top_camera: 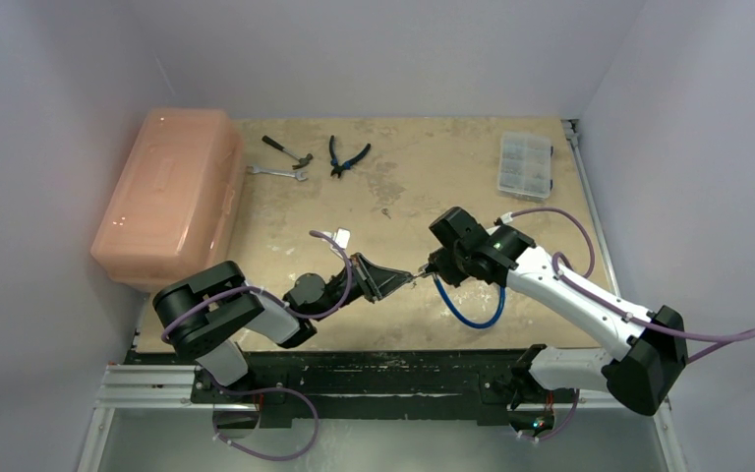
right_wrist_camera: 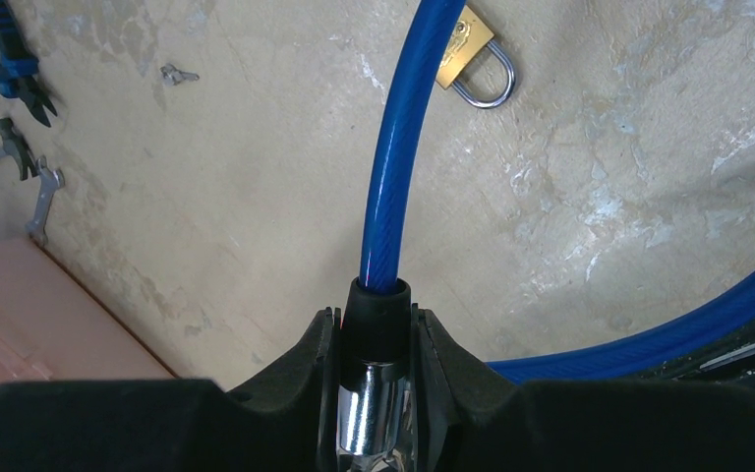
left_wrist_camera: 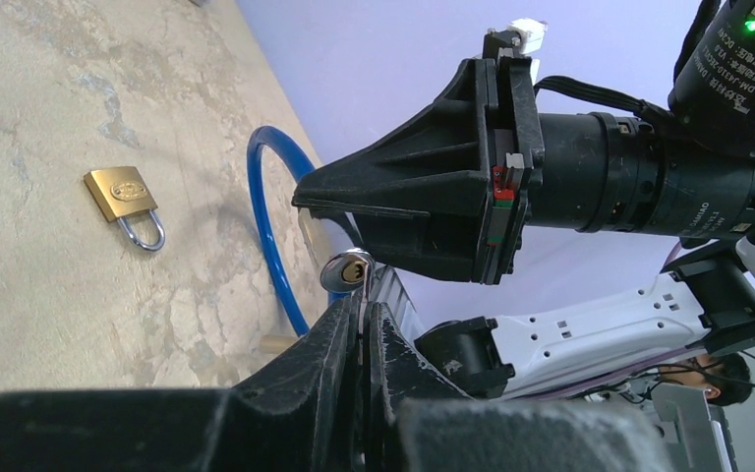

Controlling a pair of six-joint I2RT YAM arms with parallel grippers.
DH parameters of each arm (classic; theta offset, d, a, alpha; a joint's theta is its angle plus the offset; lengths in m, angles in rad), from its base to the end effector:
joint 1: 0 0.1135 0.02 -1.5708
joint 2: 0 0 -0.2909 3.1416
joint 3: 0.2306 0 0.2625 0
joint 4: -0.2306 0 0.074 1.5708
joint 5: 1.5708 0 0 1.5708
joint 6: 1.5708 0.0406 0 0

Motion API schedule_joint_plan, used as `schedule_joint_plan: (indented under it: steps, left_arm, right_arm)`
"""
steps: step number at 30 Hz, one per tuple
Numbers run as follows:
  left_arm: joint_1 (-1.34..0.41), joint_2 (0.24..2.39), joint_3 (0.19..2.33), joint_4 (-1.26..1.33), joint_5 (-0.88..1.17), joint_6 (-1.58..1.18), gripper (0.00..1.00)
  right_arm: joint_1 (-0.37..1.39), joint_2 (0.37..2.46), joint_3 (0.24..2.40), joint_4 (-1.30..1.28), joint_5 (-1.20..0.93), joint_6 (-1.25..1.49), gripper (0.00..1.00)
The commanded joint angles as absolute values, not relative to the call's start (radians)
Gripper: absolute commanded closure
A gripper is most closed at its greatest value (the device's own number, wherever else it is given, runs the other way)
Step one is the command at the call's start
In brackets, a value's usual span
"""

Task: Unlock with the key

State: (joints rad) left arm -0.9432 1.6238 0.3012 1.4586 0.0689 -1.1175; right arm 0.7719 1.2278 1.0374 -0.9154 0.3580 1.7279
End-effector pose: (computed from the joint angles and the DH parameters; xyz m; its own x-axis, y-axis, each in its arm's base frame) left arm 0.1562 -0.2200 0.1865 -0.7271 -0.5251 -0.4423 0.4428 0.1337 -0.8866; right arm 0.1781 0.1535 0.2979 -0.4338 0.8687 -0.2392 0.7172 0.4936 0.4919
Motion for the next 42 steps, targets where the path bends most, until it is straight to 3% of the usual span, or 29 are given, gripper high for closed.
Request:
schedule_joint_plan:
  steps: [1,31,42]
  left_arm:
    - [-0.944,1.608,0.288,1.781,0.015,-1.127,1.00]
    - [-0.944,1.626,0.313,1.778,0.064,-1.126,1.00]
    - [-0.943,1.591,0.256,1.779,-0.037,-1.197,1.00]
  right_arm:
    - [0.773,1.191,1.029,-0.912,0.372,1.733,1.00]
    - [0.773,1.247,1.066,-0.914,0.357,1.677,1.00]
    - [0.773,1.229,1.070,-0.934,0.368,1.722,1.00]
